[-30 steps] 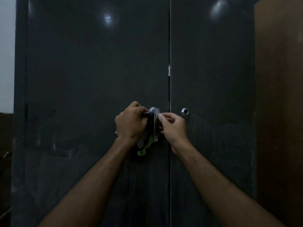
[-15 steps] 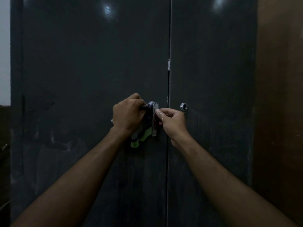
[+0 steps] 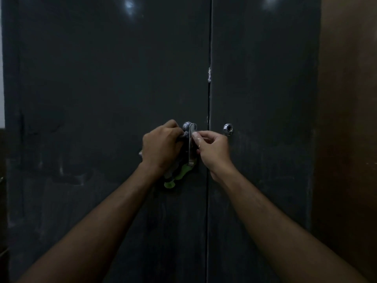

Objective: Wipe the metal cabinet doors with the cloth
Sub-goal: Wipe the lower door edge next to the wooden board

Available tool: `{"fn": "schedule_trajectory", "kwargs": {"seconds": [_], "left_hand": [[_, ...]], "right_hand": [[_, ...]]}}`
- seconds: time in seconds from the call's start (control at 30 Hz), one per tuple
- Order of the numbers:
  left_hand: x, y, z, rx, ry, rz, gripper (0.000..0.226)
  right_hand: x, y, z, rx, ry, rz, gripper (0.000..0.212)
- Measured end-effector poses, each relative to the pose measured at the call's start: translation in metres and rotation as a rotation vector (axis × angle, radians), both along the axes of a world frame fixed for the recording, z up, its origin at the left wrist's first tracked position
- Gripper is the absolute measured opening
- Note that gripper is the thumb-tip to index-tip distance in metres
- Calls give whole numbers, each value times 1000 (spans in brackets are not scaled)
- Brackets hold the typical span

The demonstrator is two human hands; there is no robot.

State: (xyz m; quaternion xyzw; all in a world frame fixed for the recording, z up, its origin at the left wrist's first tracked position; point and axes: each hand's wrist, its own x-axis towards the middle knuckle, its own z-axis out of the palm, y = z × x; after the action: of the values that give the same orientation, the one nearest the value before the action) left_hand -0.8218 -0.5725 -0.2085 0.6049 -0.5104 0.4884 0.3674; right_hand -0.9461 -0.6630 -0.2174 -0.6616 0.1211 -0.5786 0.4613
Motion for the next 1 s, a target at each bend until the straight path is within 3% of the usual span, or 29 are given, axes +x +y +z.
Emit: {"fn": "schedule_trajectory", "kwargs": {"seconds": [0.13, 0.27, 0.4, 0.5, 0.6, 0.67, 0.77, 0.9, 1.0], "left_hand": [[-2, 8, -5, 53, 164, -173, 11], [-7, 20, -34, -44, 512, -463, 4], [-20, 23, -59, -117, 840, -608, 4], [-37, 24, -62, -99, 1119, -792, 15], [-46, 31, -54, -97, 1388, -964, 29], [-44, 35, -53, 8, 1238, -974, 30], [-39, 35, -55, 162, 699, -748, 21], [-24, 21, -39, 30, 271, -482, 19], [-9, 7, -30, 25, 51, -214, 30]], "right_hand": [[-5, 0, -9, -62, 66, -117, 26], [-1, 12, -37, -45, 97, -122, 25], [4, 37, -76, 29, 83, 37, 25], [-2, 51, -87, 114, 48, 220, 42], [-16, 44, -80, 74, 111, 216, 35], [-29, 31, -77, 16, 127, 165, 27], [-45, 11, -75, 34, -30, 30, 25], [-54, -13, -62, 73, -285, -273, 38], [-48, -29, -39, -4, -339, -389, 41]]}}
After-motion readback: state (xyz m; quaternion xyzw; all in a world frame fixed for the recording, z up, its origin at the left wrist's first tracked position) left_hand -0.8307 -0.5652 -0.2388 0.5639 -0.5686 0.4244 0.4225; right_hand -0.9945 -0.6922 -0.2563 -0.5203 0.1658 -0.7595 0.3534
